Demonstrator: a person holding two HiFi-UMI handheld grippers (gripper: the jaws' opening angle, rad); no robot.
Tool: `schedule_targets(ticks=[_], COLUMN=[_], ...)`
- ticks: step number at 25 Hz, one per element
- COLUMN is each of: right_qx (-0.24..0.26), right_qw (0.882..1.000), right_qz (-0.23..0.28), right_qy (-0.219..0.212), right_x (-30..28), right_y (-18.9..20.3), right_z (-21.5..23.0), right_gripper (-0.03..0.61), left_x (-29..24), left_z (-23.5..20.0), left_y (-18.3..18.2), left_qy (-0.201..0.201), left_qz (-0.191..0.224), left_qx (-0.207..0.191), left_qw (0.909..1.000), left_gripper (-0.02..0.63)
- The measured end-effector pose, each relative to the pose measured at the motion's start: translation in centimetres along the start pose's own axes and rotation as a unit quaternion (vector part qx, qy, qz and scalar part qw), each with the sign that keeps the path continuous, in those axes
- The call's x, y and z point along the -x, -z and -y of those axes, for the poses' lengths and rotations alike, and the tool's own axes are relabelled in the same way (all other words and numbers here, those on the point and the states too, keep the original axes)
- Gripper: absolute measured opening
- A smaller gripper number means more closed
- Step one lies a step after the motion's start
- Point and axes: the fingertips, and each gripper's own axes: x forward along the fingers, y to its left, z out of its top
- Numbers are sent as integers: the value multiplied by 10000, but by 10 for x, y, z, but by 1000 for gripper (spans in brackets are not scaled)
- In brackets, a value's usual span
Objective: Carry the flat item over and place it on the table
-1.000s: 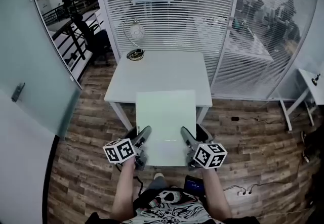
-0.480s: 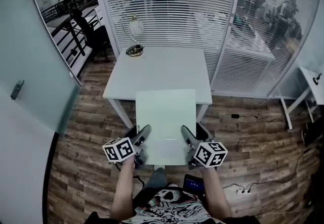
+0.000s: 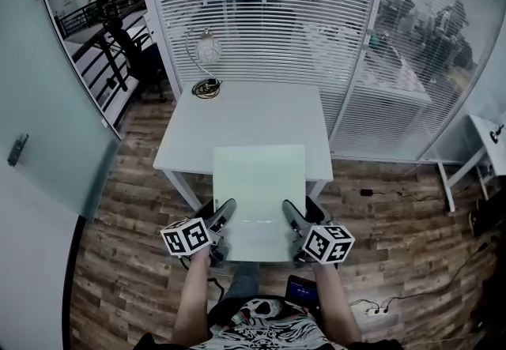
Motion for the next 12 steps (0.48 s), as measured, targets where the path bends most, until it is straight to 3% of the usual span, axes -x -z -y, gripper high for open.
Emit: schedule_targets(ticks=[12], right_qx=[-190], right_qw=[9994], right_qz=[-225], right_qy=[202], right_x=[-168], right_y=[-44], right_z=[53], right_gripper=[287], left_x=[-128], left_z=[-89], left_y=[-96], left_qy=[-52], left_qz=[-287], left_qx=[164], left_qw=[9994], left_gripper=[307])
